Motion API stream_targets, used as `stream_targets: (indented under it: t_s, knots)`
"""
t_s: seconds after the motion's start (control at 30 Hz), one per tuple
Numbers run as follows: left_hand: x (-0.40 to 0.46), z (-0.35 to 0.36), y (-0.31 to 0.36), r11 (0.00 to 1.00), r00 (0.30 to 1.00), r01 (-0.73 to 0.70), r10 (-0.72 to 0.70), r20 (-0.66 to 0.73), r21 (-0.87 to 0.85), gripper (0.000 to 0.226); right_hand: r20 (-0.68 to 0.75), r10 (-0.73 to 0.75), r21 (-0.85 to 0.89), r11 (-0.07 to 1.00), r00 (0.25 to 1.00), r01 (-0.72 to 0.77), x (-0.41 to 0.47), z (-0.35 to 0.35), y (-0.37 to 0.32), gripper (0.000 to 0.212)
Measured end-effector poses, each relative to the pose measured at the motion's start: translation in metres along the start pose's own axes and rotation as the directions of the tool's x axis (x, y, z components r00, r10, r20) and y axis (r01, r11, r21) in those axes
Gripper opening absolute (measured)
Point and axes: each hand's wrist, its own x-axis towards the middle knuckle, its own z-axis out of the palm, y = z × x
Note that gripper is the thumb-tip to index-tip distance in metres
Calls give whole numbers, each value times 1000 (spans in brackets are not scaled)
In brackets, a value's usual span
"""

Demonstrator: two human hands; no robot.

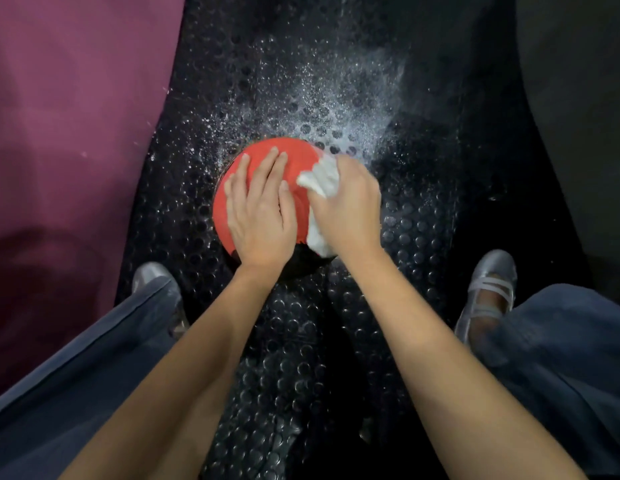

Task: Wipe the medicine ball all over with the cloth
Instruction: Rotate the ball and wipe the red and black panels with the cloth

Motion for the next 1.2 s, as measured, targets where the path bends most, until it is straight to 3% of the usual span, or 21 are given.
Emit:
stream_targets:
  t_s: [0.07,0.17,0.27,0.43,0.53,0.63,0.73,0.9,1.0,1.2]
  knots:
    - [-4,2,4,1000,1000,-10,10,4,19,46,20,-7,-20,1000,1000,8,16,3,-3,21]
    - [4,2,7,1000,999,22,-22,27,-15,49,23,0,-8,1000,1000,1,-13,-2,8,38]
    - [8,0,6,1000,999,0,1,34,-9,50,30,-16,1,1000,999,16,-41,-10,14,29]
    - [-4,2,8,998,998,-55,54,33,31,47,26,-52,-23,998,998,53,12,3,-4,20]
    - [2,0,6,1000,999,-21,22,42,-10,48,10,-19,25,1000,1000,18,-16,-3,9,35]
    - [7,-3,1,999,998,-42,43,38,-24,47,2,-43,23,999,999,43,-47,-10,23,26]
    - [2,-4,-1,996,996,-85,85,30,-8,46,-34,22,49,999,999,-21,-12,-3,13,29]
    - [1,-4,-5,999,999,-31,32,21,-42,47,-49,95,139,986,994,-87,-25,1,14,28]
    - [1,-8,-11,998,999,-39,39,2,-57,47,-7,61,97,993,998,-61,-63,-2,24,21]
    - [-7,-7,-11,999,998,-51,52,19,-11,45,-68,53,169,985,996,-40,-21,4,9,29]
